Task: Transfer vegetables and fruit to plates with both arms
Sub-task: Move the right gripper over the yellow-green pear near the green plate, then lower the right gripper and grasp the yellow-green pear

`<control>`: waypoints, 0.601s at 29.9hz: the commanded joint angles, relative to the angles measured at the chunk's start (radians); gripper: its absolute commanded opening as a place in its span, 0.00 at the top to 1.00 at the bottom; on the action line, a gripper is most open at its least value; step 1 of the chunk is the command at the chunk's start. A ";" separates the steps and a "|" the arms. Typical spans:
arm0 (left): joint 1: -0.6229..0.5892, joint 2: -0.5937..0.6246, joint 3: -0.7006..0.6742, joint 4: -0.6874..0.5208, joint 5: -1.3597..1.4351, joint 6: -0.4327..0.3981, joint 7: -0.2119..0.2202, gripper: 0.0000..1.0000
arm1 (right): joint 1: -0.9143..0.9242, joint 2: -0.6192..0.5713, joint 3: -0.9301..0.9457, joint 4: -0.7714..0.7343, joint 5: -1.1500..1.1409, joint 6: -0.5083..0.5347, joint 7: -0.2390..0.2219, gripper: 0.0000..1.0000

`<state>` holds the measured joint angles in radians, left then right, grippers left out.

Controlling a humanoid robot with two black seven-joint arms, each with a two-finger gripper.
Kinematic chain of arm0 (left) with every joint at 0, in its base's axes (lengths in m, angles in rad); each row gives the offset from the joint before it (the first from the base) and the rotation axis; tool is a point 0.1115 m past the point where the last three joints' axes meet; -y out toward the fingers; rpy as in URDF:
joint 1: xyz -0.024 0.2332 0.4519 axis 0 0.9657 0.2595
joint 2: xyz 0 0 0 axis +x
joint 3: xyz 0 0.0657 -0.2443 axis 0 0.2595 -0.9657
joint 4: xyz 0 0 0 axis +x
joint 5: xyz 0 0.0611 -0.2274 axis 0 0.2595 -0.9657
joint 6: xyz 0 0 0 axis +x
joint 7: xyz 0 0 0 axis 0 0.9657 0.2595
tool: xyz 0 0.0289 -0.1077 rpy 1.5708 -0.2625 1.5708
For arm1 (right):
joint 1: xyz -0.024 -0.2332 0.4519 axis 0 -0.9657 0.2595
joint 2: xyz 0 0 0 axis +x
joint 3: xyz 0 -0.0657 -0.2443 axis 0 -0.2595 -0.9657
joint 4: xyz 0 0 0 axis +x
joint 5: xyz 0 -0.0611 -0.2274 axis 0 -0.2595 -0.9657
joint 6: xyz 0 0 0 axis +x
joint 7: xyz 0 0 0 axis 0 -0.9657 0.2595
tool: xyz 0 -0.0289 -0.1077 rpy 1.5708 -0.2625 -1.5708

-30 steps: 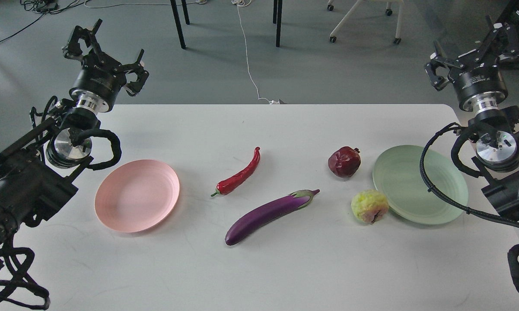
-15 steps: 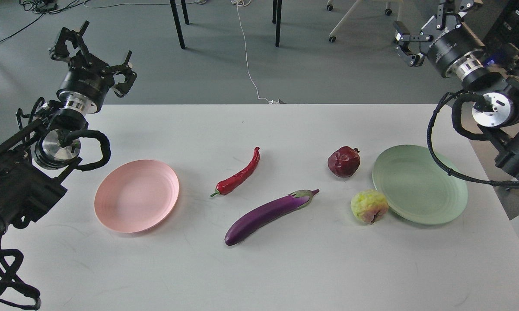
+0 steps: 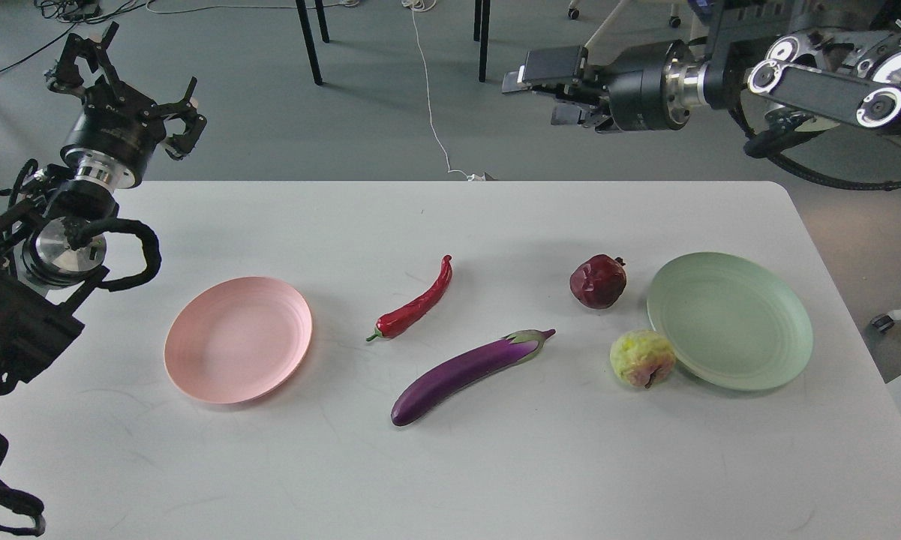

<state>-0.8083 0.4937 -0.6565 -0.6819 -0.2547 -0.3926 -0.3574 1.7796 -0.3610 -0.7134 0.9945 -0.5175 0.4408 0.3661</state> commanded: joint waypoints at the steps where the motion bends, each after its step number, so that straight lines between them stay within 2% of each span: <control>1: 0.000 0.005 0.000 -0.007 0.000 0.001 0.000 0.02 | 0.047 0.043 -0.151 0.119 -0.171 -0.011 0.001 0.01; 3: 0.000 0.011 0.000 -0.013 0.000 0.001 0.000 0.02 | 0.050 0.071 -0.224 0.171 -0.246 -0.028 0.001 0.01; 8: 0.000 0.014 0.001 -0.013 0.000 0.000 0.000 0.02 | 0.037 0.093 -0.308 0.168 -0.377 -0.063 0.002 0.03; 18: -0.005 0.032 -0.002 -0.042 0.000 0.009 -0.002 0.02 | -0.054 0.112 -0.385 0.168 -0.394 -0.103 0.002 0.05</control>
<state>-0.8114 0.5157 -0.6561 -0.7084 -0.2545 -0.3887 -0.3574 1.7608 -0.2530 -1.0884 1.1658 -0.9093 0.3565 0.3683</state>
